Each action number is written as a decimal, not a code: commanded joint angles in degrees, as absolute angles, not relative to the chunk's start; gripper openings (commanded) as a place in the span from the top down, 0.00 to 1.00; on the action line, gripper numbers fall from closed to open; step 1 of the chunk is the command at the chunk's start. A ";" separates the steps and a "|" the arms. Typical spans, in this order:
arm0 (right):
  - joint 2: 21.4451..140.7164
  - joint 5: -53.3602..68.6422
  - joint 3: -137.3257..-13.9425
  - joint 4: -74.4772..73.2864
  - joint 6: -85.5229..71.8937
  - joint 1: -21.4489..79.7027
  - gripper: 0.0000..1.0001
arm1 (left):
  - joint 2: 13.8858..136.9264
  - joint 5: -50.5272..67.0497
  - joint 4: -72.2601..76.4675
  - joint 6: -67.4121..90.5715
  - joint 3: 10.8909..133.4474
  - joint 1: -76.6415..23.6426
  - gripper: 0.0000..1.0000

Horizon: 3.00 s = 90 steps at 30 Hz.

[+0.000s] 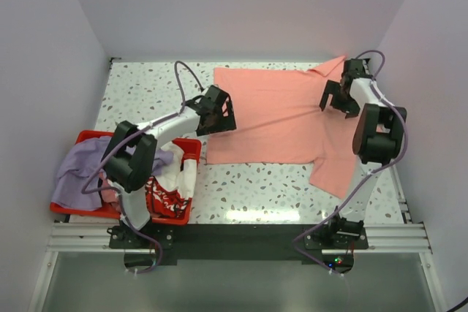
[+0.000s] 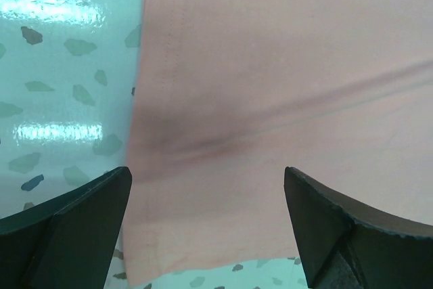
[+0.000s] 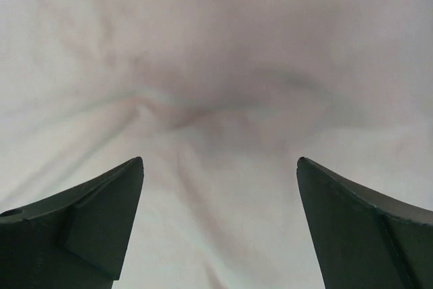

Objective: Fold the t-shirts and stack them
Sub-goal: Flatten the tshirt out, then fold the tshirt

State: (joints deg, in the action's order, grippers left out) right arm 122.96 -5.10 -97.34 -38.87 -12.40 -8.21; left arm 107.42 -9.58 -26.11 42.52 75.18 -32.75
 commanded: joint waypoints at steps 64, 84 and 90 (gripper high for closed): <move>76.03 -7.90 -59.69 -37.69 -22.14 3.52 0.01 | 102.75 -27.86 -33.83 66.97 66.80 -43.42 1.00; 60.45 -2.83 -35.96 -49.66 -43.25 -14.04 0.01 | 97.56 -24.70 -29.62 62.93 63.46 -43.07 1.00; 62.58 5.62 -29.97 -45.35 -39.20 -29.35 0.01 | 97.21 -24.35 -29.00 62.32 63.28 -43.07 1.00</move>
State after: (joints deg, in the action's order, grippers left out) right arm 62.61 0.01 -31.00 -47.40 -40.01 -26.30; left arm 99.53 -24.16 -30.76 63.55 63.75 -43.44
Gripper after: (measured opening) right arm 0.986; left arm 0.027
